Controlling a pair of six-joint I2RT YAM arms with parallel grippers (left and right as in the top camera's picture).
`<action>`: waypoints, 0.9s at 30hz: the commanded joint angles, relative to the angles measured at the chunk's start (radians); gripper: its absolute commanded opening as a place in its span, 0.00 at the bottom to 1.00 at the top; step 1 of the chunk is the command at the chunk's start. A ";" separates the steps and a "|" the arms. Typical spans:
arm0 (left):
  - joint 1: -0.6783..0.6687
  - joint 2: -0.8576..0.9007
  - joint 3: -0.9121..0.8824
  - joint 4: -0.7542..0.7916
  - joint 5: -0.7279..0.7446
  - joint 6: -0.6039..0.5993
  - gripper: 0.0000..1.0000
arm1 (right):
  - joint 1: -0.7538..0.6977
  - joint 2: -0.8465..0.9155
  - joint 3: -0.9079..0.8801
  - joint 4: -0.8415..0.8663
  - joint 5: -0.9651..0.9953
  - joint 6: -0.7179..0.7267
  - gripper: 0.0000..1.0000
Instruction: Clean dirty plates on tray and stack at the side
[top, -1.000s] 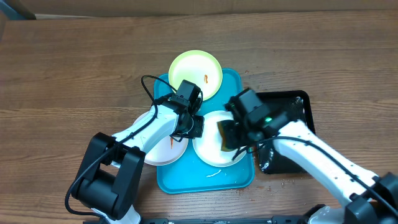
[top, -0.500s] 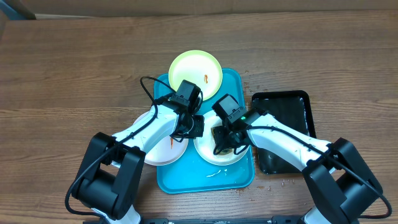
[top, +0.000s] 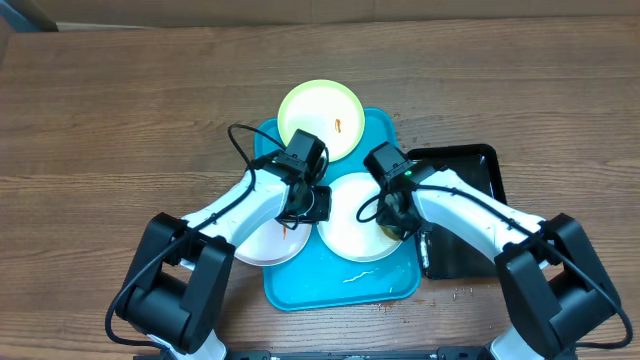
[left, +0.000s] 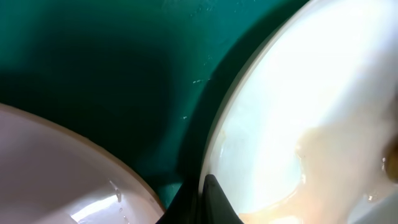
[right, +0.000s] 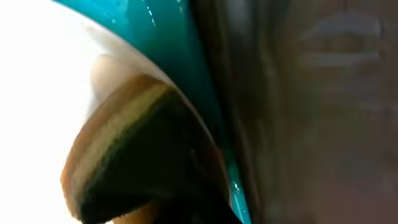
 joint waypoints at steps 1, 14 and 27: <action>0.013 0.021 0.005 -0.011 -0.060 -0.004 0.04 | -0.058 0.032 -0.009 -0.051 0.152 0.027 0.04; 0.032 0.021 0.005 -0.021 -0.056 -0.003 0.04 | -0.101 -0.182 0.073 -0.126 0.155 -0.031 0.04; 0.027 0.015 0.079 -0.045 0.048 0.062 0.04 | -0.371 -0.204 0.022 -0.089 -0.014 -0.225 0.04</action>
